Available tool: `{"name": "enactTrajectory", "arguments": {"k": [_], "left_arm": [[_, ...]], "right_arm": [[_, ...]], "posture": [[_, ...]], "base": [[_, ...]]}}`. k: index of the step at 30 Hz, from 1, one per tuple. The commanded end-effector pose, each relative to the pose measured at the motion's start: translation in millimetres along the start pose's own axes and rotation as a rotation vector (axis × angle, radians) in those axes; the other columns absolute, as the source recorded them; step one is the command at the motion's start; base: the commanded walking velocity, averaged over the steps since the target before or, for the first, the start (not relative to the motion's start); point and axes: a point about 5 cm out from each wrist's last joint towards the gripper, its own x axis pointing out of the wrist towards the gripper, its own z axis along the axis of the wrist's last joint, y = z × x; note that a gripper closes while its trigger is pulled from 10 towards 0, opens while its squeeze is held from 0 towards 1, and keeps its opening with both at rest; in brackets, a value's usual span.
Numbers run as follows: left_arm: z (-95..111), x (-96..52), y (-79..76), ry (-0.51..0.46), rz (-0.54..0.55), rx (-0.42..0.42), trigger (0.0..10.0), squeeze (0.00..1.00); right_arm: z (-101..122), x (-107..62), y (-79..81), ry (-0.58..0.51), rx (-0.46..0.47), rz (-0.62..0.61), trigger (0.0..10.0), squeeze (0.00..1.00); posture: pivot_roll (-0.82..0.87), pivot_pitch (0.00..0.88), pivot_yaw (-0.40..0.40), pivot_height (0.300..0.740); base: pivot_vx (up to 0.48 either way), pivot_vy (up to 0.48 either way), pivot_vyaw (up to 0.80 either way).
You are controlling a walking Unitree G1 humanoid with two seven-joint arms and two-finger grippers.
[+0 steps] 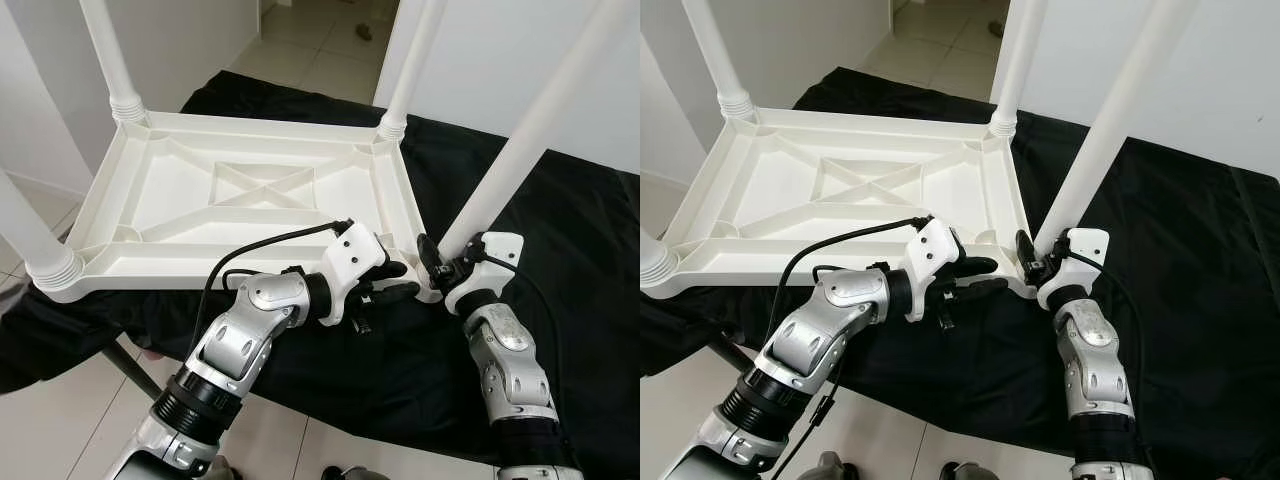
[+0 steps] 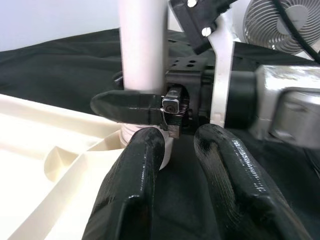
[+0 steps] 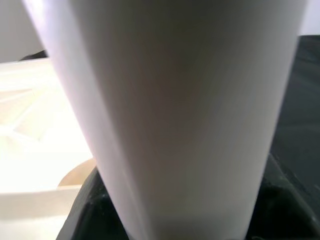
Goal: Building children table
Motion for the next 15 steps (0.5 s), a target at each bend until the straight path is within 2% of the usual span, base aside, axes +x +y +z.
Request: {"name": "enactTrajectory", "arguments": {"k": [1, 6, 9, 13, 14, 15], "left_arm": [[-5, 0.4, 3.5, 0.025, 0.074, -0.015, 10.0, 0.00], [-5, 0.3, 4.4, 0.025, 0.080, -0.016, 10.0, 0.00], [-5, 0.0, 5.2, 0.024, 0.082, -0.015, 10.0, 0.00], [-5, 0.0, 5.3, 0.024, 0.082, -0.012, 10.0, 0.00], [-5, 0.1, 5.3, 0.025, 0.083, -0.011, 10.0, 0.00], [-5, 0.1, 5.3, 0.025, 0.083, -0.011, 10.0, 0.00]], "right_arm": [[-3, -5.1, 2.0, 0.033, -0.030, -0.086, 10.0, 0.00], [-3, -11.0, 15.9, 0.038, 0.003, -0.190, 10.0, 0.00], [-2, -11.4, 23.0, 0.038, 0.018, -0.163, 10.0, 0.00], [1, -11.9, 17.0, 0.041, 0.008, -0.175, 10.0, 0.00], [2, -12.2, 15.0, 0.040, 0.001, -0.180, 10.0, 0.10], [2, -12.2, 15.0, 0.040, 0.001, -0.180, 10.0, 0.10]], "posture": [[0.02, 0.121, -0.085, 0.740], [0.03, 0.120, -0.087, 0.740], [0.02, 0.118, -0.089, 0.740], [0.02, 0.116, -0.093, 0.740], [0.03, 0.116, -0.094, 0.740], [0.03, 0.116, -0.094, 0.740]], "base": [[0.000, 0.000, 0.00], [0.000, 0.000, 0.00], [0.000, 0.000, 0.00], [0.000, 0.000, 0.00], [0.000, 0.000, 0.00], [0.000, 0.000, 0.00]]}}
